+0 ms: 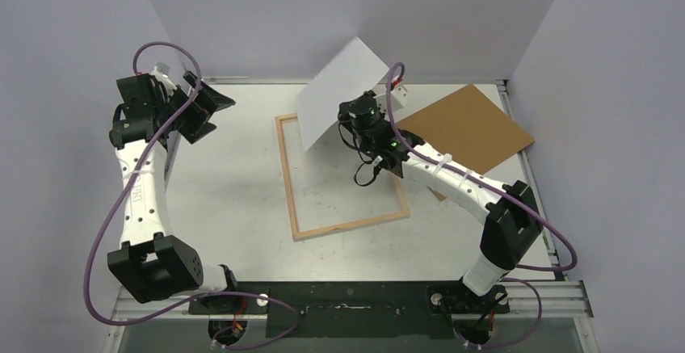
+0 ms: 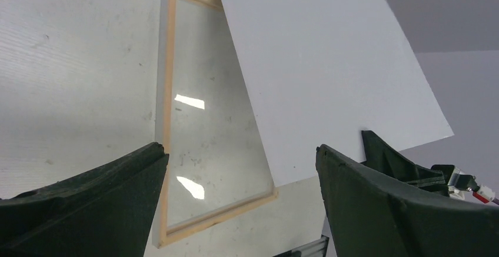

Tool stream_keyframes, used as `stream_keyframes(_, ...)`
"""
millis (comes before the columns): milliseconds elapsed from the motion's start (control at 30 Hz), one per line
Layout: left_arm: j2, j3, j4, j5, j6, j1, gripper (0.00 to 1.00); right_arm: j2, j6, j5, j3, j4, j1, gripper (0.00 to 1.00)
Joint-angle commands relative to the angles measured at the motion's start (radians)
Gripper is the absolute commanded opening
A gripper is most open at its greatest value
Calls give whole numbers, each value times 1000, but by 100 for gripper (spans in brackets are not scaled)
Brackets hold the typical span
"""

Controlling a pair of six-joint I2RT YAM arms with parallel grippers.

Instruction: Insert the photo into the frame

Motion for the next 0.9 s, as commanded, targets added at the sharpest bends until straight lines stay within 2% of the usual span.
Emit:
stream_keyframes(0, -29, -154, 283, 86, -178, -36, 97, -51, 293, 11, 97, -171, 0, 0)
stream_keyframes(67, -24, -220, 405, 122, -254, -65, 97, -57, 367, 10, 116, -207, 0, 0)
stream_keyframes(167, -15, -283, 497, 118, -360, -122, 97, -60, 461, 13, 157, -287, -1, 0)
stream_keyframes(367, 19, -337, 637, 112, -620, -186, 97, -45, 517, 49, 250, -374, -3, 0)
stream_keyframes(567, 49, -343, 683, 92, -703, -196, 97, -35, 547, 39, 262, -386, -3, 0)
stream_keyframes(867, 79, -457, 857, 114, -852, -244, 80, -52, 572, 5, 197, -347, -4, 0)
